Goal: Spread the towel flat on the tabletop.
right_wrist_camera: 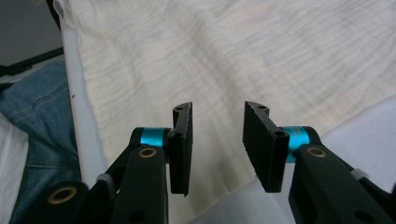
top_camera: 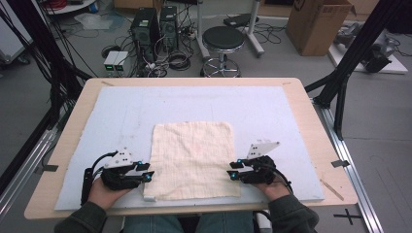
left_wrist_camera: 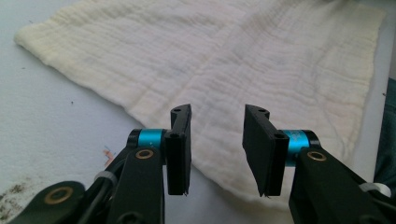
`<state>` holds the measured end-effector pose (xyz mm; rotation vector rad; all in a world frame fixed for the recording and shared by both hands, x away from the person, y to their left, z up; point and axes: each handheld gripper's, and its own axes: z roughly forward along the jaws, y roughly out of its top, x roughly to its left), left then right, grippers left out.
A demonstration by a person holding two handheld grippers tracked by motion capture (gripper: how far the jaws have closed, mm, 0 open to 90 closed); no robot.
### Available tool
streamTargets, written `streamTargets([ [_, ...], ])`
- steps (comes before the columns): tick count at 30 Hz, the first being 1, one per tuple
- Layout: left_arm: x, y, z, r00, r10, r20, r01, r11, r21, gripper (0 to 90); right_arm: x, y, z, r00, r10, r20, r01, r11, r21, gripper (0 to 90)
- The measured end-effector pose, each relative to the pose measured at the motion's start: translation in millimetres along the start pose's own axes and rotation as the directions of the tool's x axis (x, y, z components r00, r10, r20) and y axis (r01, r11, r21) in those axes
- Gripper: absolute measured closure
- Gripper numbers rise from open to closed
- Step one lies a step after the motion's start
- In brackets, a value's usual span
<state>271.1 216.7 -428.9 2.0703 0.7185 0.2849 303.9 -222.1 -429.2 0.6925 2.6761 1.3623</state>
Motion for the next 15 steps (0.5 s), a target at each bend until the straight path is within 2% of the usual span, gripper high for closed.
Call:
streamTargets([
  [4,3.1,1.2,0.3,0.9998,-0.019,-0.009,0.019,0.9998,-0.010,58.0,-5.0,1.3,-1.0,0.9995,0.026,0.018,-0.026,0.999,-0.029,53.0],
  [8,4.1,2.6,-0.5,0.9994,-0.021,-0.028,0.020,0.9996,-0.022,53.0,-8.9,1.9,-0.4,0.9982,0.051,0.032,-0.050,0.998,-0.041,47.2],
  [9,4.0,2.7,-0.6,0.9991,-0.033,-0.027,0.032,0.9990,-0.033,52.3,-9.8,2.0,0.5,0.9980,0.051,0.038,-0.049,0.998,-0.044,46.3],
  [15,5.8,3.0,-0.7,0.9986,-0.042,-0.034,0.040,0.9981,-0.047,48.0,-12.4,4.2,4.0,0.9965,0.058,0.060,-0.055,0.997,-0.046,37.6],
])
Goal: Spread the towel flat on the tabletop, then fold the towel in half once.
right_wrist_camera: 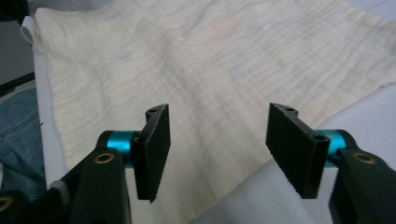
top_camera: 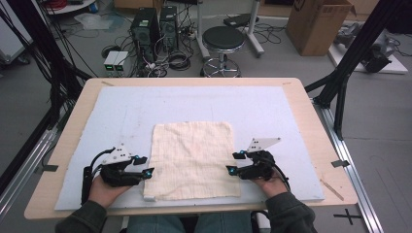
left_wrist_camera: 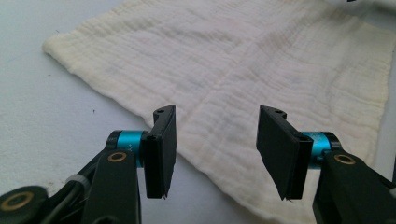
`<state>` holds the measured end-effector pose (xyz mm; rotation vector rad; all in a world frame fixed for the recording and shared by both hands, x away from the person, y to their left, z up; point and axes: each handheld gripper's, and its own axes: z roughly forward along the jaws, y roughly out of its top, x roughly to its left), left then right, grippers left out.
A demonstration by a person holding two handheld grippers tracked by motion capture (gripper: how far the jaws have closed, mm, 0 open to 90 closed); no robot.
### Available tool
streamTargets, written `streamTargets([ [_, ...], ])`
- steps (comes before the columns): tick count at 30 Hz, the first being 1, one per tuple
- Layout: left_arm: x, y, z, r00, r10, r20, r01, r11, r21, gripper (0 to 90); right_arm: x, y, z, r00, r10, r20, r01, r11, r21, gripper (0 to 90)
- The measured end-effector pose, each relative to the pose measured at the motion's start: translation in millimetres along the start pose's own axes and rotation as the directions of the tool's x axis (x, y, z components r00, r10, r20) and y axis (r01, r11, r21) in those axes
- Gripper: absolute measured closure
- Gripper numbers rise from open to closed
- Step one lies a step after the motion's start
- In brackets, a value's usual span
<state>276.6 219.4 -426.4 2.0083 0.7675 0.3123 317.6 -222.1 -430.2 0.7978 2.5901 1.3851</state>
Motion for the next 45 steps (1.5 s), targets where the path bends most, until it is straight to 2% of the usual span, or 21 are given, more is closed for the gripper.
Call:
streamTargets([
  [5,3.0,0.7,-0.1,0.9998,-0.019,-0.004,0.019,0.9997,-0.014,45.6,-2.6,-0.2,-0.2,0.9994,0.030,0.016,-0.030,0.999,-0.013,32.5],
  [17,2.1,2.5,1.7,0.9999,-0.011,-0.008,0.011,0.9999,-0.007,42.6,2.5,-0.9,1.2,0.9994,-0.004,0.034,0.004,1.000,0.008,30.7],
  [31,3.2,4.8,4.8,0.9998,-0.008,-0.019,0.009,0.9997,0.022,37.4,0.7,-0.2,0.9,0.9995,-0.003,0.031,0.003,1.000,0.008,30.5],
  [38,6.5,10.8,8.6,0.9998,-0.007,-0.017,0.008,0.9995,0.031,37.3,-4.9,3.3,2.0,0.9994,-0.009,0.034,0.008,1.000,0.013,30.4],
  [43,12.1,16.5,11.7,0.9994,-0.030,-0.016,0.030,0.9994,0.017,37.8,-13.1,8.2,1.3,0.9993,-0.012,0.036,0.011,1.000,0.023,30.5],
  [45,15.9,20.9,12.4,0.9997,-0.021,-0.015,0.021,0.9992,0.033,38.3,-17.7,11.3,1.4,0.9992,-0.006,0.038,0.005,1.000,0.028,30.5],
])
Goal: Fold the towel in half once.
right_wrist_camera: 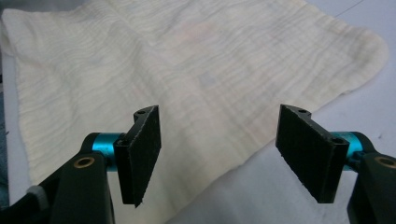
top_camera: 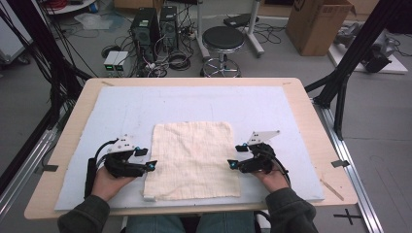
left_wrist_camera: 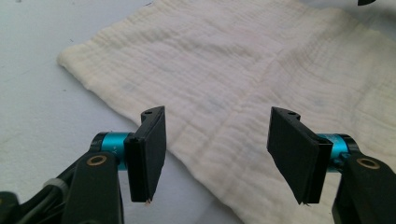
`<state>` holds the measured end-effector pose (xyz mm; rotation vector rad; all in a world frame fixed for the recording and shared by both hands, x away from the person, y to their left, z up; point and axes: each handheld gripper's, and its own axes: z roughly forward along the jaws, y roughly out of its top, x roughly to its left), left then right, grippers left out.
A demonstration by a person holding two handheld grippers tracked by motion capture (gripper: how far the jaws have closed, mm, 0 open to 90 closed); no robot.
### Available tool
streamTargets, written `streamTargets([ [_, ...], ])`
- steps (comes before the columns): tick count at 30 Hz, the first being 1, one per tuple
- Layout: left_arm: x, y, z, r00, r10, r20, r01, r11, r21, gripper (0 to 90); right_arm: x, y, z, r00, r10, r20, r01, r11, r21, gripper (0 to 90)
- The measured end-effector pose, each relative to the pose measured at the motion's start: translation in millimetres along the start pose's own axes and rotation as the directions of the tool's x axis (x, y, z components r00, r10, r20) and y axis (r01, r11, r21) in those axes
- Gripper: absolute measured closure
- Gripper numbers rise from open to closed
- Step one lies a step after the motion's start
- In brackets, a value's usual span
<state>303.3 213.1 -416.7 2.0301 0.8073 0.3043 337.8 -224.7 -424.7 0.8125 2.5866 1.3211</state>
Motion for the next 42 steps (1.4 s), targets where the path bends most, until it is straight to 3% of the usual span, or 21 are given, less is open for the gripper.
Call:
streamTargets([
  [7,14.5,20.2,7.7,0.9998,-0.009,-0.016,0.009,0.9999,-0.008,40.8,-19.6,19.2,4.0,0.9999,-0.001,0.016,0.001,1.000,0.011,32.5],
  [17,39.7,48.7,19.9,0.9973,-0.059,-0.044,0.058,0.9982,-0.019,43.6,-52.8,52.2,7.6,0.9982,0.015,0.059,-0.017,0.999,0.042,36.5],
  [23,59.2,65.9,28.2,0.9901,-0.104,-0.094,0.102,0.9944,-0.028,45.8,-71.3,66.3,11.9,0.9953,0.048,0.085,-0.053,0.997,0.053,40.2],
  [25,65.1,68.2,32.0,0.9866,-0.131,-0.097,0.128,0.9909,-0.041,47.1,-76.6,70.4,14.1,0.9946,0.048,0.092,-0.052,0.998,0.043,42.0],
  [28,73.5,69.2,41.0,0.9830,-0.141,-0.117,0.141,0.9899,-0.010,48.1,-84.2,71.3,19.6,0.9934,0.066,0.094,-0.069,0.997,0.029,42.2],
  [34,84.2,61.2,60.4,0.9737,-0.171,-0.150,0.179,0.9830,0.040,50.2,-94.7,65.5,35.2,0.9878,0.109,0.112,-0.115,0.992,0.050,45.5],
  [42,89.0,53.5,76.9,0.9603,-0.200,-0.194,0.218,0.9733,0.073,51.3,-102.2,58.3,53.6,0.9781,0.155,0.139,-0.167,0.982,0.083,53.0],
])
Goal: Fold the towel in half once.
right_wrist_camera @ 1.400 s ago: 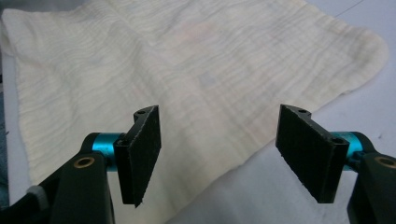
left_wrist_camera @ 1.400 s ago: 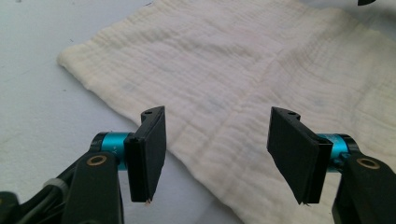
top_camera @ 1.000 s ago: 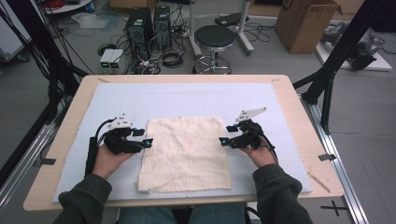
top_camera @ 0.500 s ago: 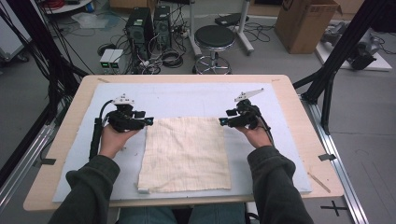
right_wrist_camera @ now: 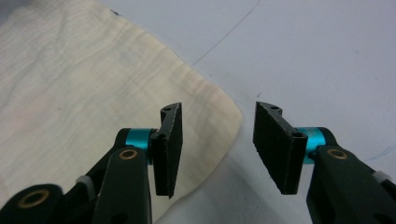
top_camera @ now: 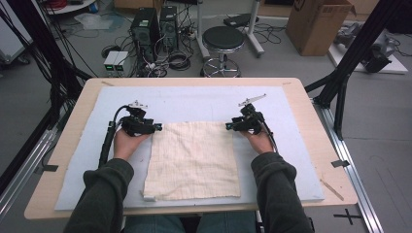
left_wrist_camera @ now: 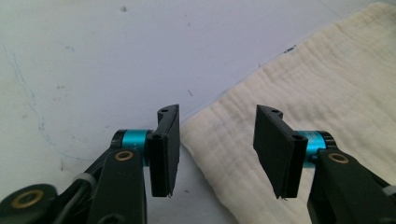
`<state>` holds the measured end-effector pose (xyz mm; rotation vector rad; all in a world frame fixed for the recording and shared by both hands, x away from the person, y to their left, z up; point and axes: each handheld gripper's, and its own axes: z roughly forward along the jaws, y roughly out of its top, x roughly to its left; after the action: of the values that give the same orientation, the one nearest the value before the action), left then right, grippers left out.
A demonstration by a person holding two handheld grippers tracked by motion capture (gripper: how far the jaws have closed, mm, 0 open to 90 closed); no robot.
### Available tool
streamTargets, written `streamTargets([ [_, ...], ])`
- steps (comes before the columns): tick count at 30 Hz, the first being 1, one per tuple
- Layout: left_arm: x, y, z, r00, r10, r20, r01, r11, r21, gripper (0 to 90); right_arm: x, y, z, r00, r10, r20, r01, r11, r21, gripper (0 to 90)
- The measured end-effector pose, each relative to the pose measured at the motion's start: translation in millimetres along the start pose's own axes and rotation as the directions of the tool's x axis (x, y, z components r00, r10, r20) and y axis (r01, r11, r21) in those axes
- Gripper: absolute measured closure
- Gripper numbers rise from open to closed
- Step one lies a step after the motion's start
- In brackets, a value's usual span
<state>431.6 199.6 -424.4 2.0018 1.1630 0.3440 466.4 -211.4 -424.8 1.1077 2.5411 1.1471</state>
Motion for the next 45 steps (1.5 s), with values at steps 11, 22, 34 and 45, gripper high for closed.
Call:
streamTargets([
  [11,-11.7,-3.7,16.5,0.9961,0.089,-0.002,-0.088,0.9952,0.041,78.7,3.4,-1.4,14.5,0.9987,-0.026,0.045,0.024,0.999,0.048,79.5],
  [22,-4.3,9.8,9.2,0.9993,0.033,0.014,-0.033,0.9991,-0.027,87.3,-1.1,4.7,1.2,0.9988,-0.017,0.046,0.017,1.000,0.001,86.5],
  [34,-1.3,26.4,-4.2,0.9995,0.021,0.024,-0.019,0.9938,-0.109,87.2,-2.2,14.8,-19.8,0.9991,-0.003,0.042,0.007,0.997,-0.078,86.4],
  [45,-5.2,22.8,-25.4,0.9970,0.046,0.063,-0.035,0.9856,-0.165,87.1,7.5,17.6,-37.6,0.9994,-0.031,0.011,0.033,0.990,-0.134,86.3],
])
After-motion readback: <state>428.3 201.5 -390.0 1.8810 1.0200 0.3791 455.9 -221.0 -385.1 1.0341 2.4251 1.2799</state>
